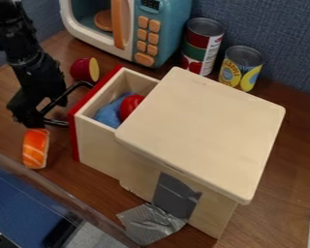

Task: Close the drawer

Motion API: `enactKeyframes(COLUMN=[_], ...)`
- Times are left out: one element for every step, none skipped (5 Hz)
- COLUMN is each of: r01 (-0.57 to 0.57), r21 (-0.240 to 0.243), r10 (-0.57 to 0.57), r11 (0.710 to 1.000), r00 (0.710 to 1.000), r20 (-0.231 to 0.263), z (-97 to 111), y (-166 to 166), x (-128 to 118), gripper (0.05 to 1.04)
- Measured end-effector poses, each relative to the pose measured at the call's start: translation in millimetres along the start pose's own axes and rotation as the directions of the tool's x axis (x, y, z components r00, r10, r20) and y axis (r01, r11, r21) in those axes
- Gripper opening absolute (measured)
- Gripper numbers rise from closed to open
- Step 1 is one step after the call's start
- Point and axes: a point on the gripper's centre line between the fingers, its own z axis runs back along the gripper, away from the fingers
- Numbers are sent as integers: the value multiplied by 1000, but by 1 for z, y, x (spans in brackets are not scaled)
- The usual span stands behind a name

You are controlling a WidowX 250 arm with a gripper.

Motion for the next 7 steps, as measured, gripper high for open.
enactKeyframes(r01=[6,12,15,27,47,63,83], r21=[-3,10,24,21,12,34,11], r10=[-6,-12,-16,-28,-48,-66,-84], r11=[1000,1000,1000,999,999,997,996], r00=[1000,999,998,997,994,993,990], r20=[26,42,57,73,93,96,117], z=[-4,-4,-3,-5,-6,1,-3], y=[-2,-2,0,3,5,8,3], x=[10,13,16,26,38,48,61], gripper=[1000,1000,1000,1000,1000,1001,1000])
